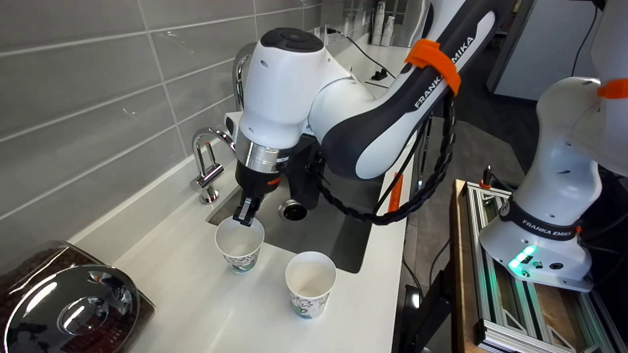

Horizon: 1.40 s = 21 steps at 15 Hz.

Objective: Unstack the cups, then stack then back together

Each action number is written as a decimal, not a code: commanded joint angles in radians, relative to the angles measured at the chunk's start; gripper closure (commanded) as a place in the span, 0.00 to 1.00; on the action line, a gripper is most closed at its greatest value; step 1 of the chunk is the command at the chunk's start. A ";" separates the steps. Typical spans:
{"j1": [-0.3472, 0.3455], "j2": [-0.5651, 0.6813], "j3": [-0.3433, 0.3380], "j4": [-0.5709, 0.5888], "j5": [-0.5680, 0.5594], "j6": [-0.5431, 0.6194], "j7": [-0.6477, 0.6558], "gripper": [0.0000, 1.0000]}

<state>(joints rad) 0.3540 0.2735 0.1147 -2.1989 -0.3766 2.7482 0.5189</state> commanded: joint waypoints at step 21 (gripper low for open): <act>-0.037 -0.568 0.131 -0.260 0.282 -0.263 -0.250 0.99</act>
<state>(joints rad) 0.3221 -0.2313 0.2323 -2.4175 -0.1839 2.5307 0.3713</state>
